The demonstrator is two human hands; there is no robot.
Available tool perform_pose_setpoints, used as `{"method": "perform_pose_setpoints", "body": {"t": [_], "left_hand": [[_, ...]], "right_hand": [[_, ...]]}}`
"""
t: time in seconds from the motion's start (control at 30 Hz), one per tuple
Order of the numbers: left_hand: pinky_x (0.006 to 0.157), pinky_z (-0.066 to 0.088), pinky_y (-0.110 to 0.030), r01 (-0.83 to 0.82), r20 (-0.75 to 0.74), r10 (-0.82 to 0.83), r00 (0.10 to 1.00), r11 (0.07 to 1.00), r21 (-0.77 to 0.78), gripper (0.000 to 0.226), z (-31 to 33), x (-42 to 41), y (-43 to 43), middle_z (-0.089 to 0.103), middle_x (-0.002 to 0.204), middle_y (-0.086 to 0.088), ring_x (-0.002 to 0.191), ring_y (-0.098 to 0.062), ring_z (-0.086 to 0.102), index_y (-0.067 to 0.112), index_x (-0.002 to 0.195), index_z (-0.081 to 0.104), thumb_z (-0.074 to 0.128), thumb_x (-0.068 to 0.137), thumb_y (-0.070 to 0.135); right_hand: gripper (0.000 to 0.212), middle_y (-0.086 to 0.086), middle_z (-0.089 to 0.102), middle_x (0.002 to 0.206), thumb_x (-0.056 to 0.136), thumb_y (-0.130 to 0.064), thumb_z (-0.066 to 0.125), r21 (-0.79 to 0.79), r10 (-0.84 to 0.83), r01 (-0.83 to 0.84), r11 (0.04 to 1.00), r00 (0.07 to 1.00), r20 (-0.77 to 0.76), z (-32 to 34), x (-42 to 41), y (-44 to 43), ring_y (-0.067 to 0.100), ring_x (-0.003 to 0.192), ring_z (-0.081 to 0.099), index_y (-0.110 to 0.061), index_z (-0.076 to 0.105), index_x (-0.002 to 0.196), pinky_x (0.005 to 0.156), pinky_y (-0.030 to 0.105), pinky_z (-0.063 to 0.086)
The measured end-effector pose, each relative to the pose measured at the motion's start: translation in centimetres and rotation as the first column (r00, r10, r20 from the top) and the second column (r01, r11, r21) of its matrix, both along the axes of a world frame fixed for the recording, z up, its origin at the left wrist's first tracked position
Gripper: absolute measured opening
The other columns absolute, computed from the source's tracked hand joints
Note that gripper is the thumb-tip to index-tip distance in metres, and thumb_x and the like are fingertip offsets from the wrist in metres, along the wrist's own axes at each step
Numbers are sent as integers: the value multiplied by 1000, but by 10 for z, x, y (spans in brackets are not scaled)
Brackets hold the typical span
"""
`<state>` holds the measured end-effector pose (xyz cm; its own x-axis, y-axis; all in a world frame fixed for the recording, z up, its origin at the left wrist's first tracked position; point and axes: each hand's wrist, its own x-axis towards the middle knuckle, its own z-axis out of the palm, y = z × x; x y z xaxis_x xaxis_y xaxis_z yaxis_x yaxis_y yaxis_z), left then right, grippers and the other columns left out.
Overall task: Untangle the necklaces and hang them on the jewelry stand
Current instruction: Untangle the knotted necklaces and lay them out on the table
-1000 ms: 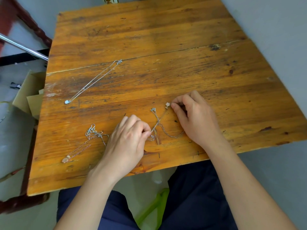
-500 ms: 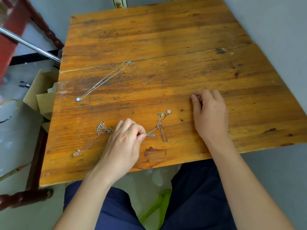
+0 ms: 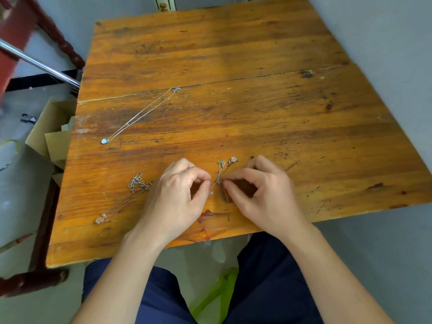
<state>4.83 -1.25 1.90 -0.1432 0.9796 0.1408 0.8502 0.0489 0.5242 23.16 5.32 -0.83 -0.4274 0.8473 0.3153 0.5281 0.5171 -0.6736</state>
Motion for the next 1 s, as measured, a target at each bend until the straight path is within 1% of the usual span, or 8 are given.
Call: {"method": "perform_pose_setpoints", "body": {"t": [0.07, 0.17, 0.3, 0.43, 0.57, 0.63, 0.83, 1.0], "left_hand": [[74, 37, -4, -16, 26, 16, 1000, 1000, 9, 8, -4, 1, -4, 57, 87, 9, 82, 3, 49, 17, 92, 74, 70, 86, 14], [72, 38, -6, -39, 48, 38, 998, 999, 29, 8, -8, 2, -7, 58, 85, 8, 79, 0, 49, 15, 90, 74, 72, 84, 10], [71, 38, -5, -51, 71, 49, 996, 998, 27, 8, -8, 1, -7, 57, 83, 7, 81, 5, 51, 15, 88, 74, 72, 83, 8], [72, 37, -4, -46, 73, 44, 996, 999, 23, 9, -8, 0, -6, 57, 83, 8, 82, 5, 51, 16, 87, 74, 72, 84, 8], [73, 39, -7, -29, 57, 27, 998, 999, 19, 8, -7, 1, -6, 57, 84, 8, 82, 0, 51, 16, 89, 74, 71, 85, 10], [72, 42, -10, -26, 46, 24, 999, 999, 26, 8, -8, 1, -6, 58, 85, 7, 81, -4, 51, 16, 90, 74, 71, 85, 10], [73, 48, -24, -14, 16, 14, 1000, 1000, 27, 8, -11, 1, -5, 58, 86, 5, 82, -8, 54, 14, 90, 73, 70, 84, 9], [72, 43, -16, -25, 4, 25, 1000, 999, 28, 8, -10, 0, -5, 57, 85, 5, 80, -5, 50, 14, 87, 72, 72, 81, 8]], "right_hand": [[17, -9, 57, 81, 84, -41, 73, 12, -6, 6, 1000, 1000, 21, 1, -7, -4, 12, 80, 59, -29, 80, 93, 71, 38, 50], [19, -9, 60, 80, 82, -46, 72, 48, -41, 36, 998, 994, 99, 1, -16, -4, 15, 81, 60, -31, 81, 89, 69, 35, 50], [16, -7, 58, 77, 84, -42, 68, 57, -51, 41, 998, 984, 170, 0, -21, -2, 19, 77, 60, -30, 79, 87, 65, 30, 46], [15, -1, 57, 86, 94, -33, 62, 91, 9, -32, 995, 972, 235, -4, -21, -5, 25, 81, 57, -21, 71, 92, 69, 39, 47], [10, 4, 55, 88, 97, -21, 63, 120, -52, 24, 992, 971, 235, -7, -7, -6, 27, 79, 54, -12, 66, 95, 68, 41, 46], [12, 4, 55, 89, 98, -21, 62, 117, -89, 63, 991, 968, 234, -7, 3, -5, 27, 79, 54, -11, 66, 95, 69, 41, 47], [17, 4, 57, 93, 98, -26, 59, 115, -92, 61, 991, 953, 288, -7, 23, -3, 25, 84, 54, -12, 69, 99, 73, 42, 46], [19, 2, 56, 96, 99, -28, 57, 104, -107, 81, 991, 953, 285, -6, 43, 1, 24, 89, 54, -13, 70, 101, 76, 43, 47]]}}
